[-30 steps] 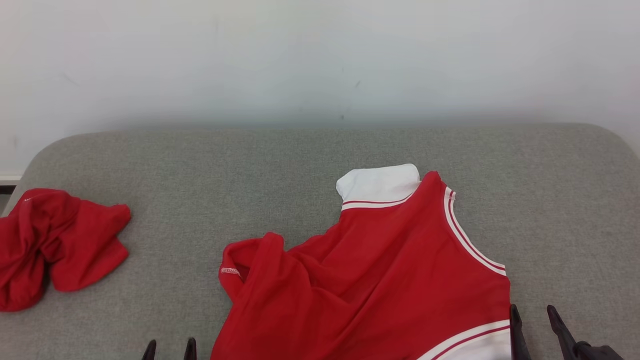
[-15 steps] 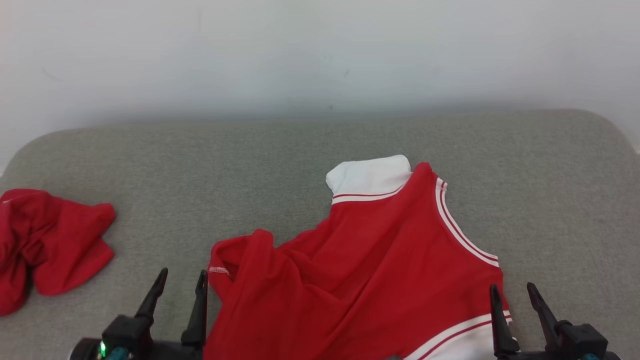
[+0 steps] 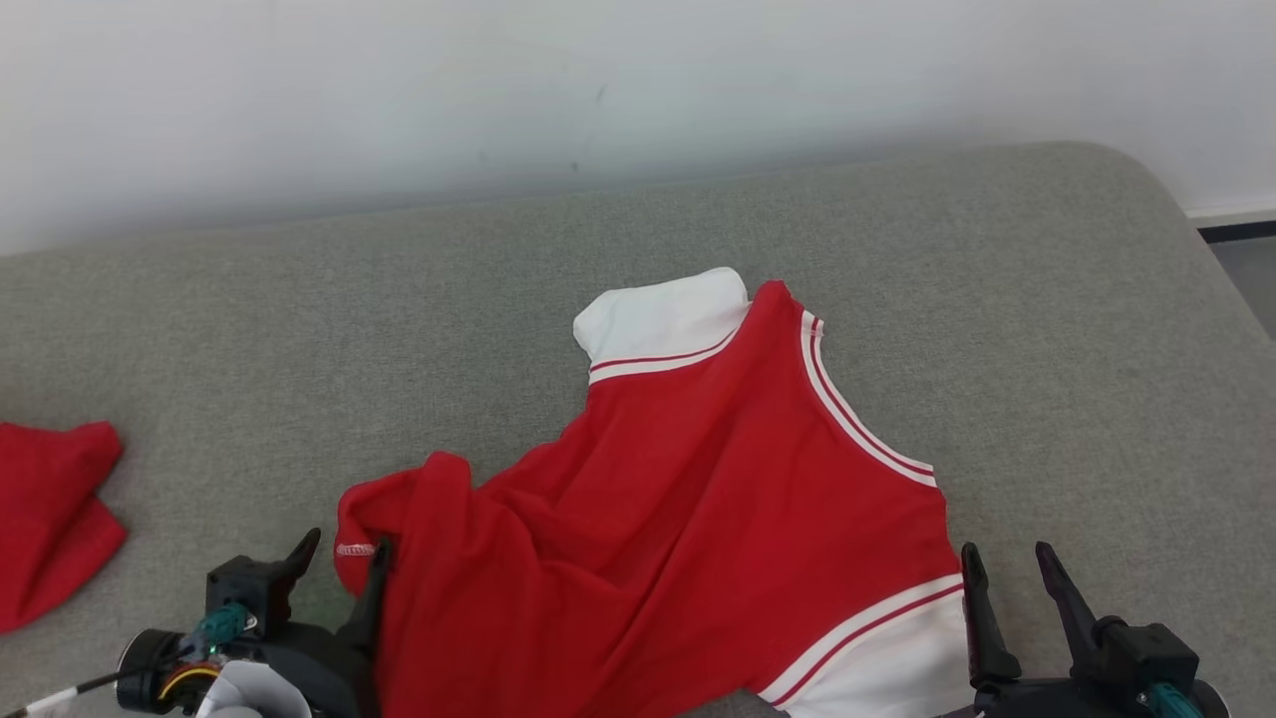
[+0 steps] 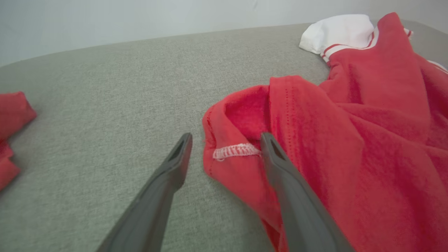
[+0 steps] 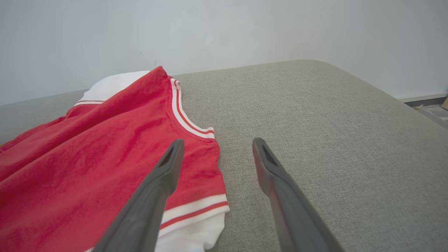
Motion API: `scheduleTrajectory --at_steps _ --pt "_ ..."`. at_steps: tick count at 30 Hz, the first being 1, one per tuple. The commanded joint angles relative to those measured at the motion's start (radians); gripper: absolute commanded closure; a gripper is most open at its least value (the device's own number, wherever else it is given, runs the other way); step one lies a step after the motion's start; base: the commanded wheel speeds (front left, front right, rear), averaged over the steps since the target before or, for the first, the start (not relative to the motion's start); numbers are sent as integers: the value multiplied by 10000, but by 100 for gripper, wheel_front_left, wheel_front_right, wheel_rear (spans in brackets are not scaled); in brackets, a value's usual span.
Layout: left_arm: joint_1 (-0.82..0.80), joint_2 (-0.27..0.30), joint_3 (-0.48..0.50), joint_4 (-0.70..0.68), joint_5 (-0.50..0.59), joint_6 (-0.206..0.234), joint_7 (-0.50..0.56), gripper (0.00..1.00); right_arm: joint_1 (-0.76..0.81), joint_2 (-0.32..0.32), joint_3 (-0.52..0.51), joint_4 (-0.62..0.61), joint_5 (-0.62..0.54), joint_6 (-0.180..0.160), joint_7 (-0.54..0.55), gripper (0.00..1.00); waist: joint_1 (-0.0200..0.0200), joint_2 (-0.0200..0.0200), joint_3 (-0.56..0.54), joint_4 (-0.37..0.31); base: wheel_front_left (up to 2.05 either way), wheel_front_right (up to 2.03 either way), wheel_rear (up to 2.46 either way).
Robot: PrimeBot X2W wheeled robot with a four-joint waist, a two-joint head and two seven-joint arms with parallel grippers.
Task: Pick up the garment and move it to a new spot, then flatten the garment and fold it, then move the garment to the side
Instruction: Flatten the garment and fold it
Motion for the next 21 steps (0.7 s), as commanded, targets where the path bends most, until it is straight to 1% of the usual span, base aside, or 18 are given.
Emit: scheduleTrajectory --at_steps 1,2,3,5,12,16,21 --pt "-208 55 -112 149 -150 16 14 0 -87 37 6 -20 3 -25 0 0 -2 -1 185 -187 0 0 0" --pt "-303 75 -240 372 -297 16 105 0 -104 41 0 -32 -14 -25 0 0 -2 -1 213 -214 0 0 0" --pt "-392 109 -419 544 -421 16 183 4 -135 48 0 -47 -38 -25 0 0 -2 -1 244 -246 0 0 0" --pt "-644 245 -726 830 -653 15 265 100 -200 62 -1 -75 -54 -25 0 0 -2 -1 308 -299 0 0 0" --pt "-1964 763 -1753 1056 -1435 14 14 100 -393 -37 -21 -113 -46 -25 0 0 -2 -1 521 -392 0 0 0" --pt "-2811 1159 -2184 787 -1934 14 -125 100 -504 -76 1 -164 -8 -25 0 0 -2 -1 688 -471 0 0 0" --pt "-3750 1635 -2500 707 -2139 16 -344 100 -653 -72 73 -223 15 -25 0 0 -2 -1 902 -641 0 0 0"
